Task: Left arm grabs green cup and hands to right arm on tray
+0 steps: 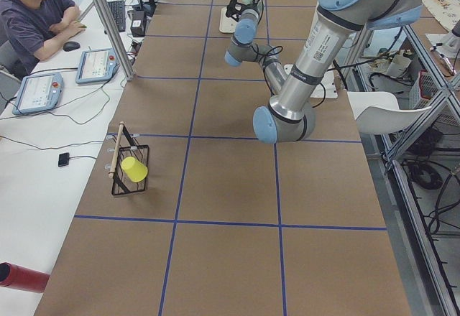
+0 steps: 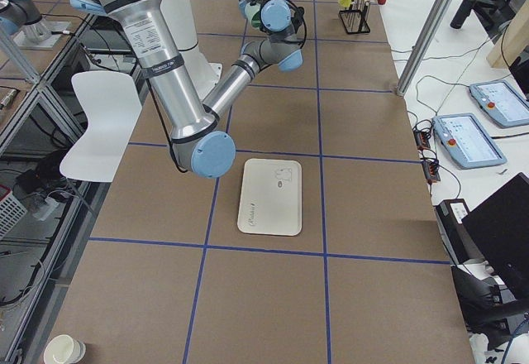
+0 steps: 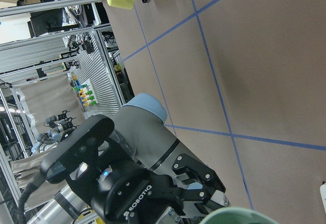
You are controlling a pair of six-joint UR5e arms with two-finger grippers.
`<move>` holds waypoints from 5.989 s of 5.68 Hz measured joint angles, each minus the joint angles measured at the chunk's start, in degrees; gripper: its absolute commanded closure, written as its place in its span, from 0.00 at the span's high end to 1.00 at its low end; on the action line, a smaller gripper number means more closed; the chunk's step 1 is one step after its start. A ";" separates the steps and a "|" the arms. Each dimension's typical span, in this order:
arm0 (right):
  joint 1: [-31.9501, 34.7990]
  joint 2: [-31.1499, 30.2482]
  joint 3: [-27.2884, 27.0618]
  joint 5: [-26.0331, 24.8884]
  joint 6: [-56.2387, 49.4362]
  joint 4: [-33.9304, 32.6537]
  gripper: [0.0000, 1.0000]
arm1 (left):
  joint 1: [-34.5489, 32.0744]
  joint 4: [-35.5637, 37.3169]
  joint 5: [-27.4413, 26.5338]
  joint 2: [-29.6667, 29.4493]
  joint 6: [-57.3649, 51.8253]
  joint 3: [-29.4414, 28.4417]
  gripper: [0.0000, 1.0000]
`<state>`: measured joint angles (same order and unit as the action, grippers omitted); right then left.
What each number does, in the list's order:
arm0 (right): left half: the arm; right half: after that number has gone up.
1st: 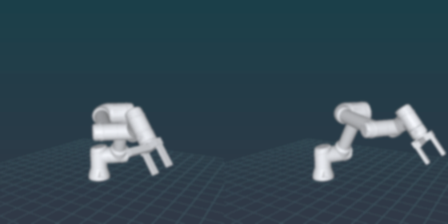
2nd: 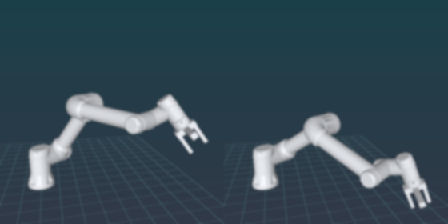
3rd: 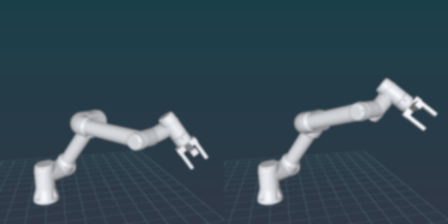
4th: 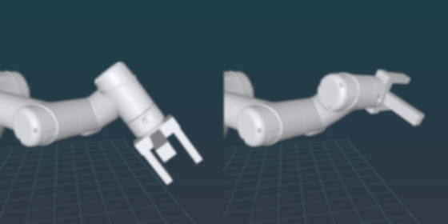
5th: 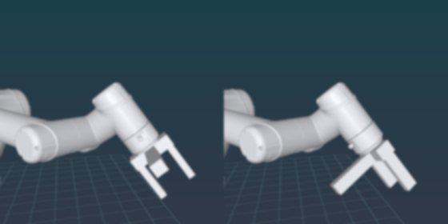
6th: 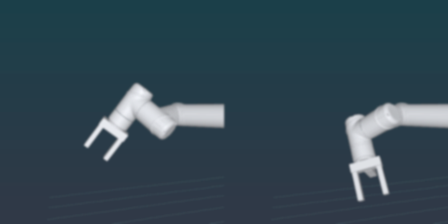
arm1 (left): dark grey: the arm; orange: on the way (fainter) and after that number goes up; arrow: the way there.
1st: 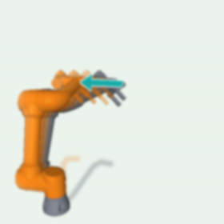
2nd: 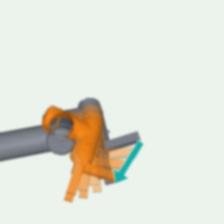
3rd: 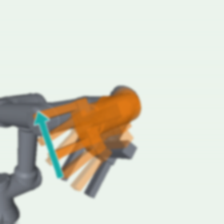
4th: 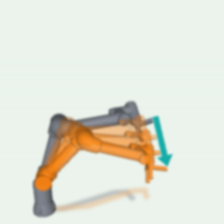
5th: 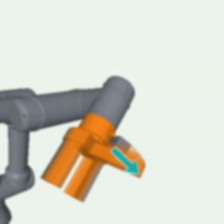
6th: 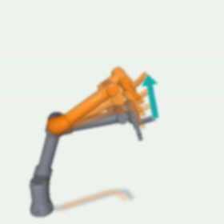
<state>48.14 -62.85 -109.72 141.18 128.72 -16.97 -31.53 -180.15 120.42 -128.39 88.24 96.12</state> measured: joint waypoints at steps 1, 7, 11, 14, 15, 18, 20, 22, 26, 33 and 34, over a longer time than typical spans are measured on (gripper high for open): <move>0.07 0.00 -0.29 1.26 -0.43 0.01 0.51 | 0.08 0.04 0.00 -0.01 0.00 -0.03 0.02; 0.13 -0.06 -0.53 4.11 -0.61 -0.16 0.00 | 0.36 0.06 0.02 -0.27 0.00 -0.32 0.53; 1.95 -0.45 -0.48 5.86 -0.75 0.01 0.00 | 0.22 0.06 0.05 -2.11 4.94 -0.92 1.00; 8.22 -0.82 0.44 11.15 -0.81 -1.94 0.00 | -0.05 0.57 0.01 -2.02 5.12 -1.00 1.00; 12.03 -0.93 0.89 11.99 -1.06 -5.28 0.00 | -0.48 2.22 -0.03 -1.81 4.88 -0.95 1.00; 19.65 -1.83 2.35 5.35 -9.42 -24.48 0.00 | -5.08 14.39 -0.13 -0.19 0.34 -0.61 1.00; 17.50 -4.11 2.12 -5.91 -24.79 -35.68 0.00 | -7.27 28.79 -0.18 1.19 -10.14 -0.04 1.00; 14.22 -5.29 0.63 -15.54 -40.41 -47.95 0.00 | -8.70 41.80 -0.18 3.49 -21.67 1.52 1.00; 8.29 -11.93 -8.91 -29.93 -73.73 -77.17 0.00 | -11.25 81.77 -0.19 10.73 -56.01 14.12 1.00; 6.10 -46.04 -7.40 -30.59 -77.30 -38.09 0.00 | -46.03 88.27 6.64 43.99 -101.36 11.83 1.00; 4.82 -48.01 -7.33 -32.25 -76.80 -35.42 0.00 | -50.03 88.05 8.31 44.15 -104.93 9.06 1.00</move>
<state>52.96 -110.86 -117.05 108.93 51.92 -52.39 -81.56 -92.09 128.73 -84.25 -16.69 105.18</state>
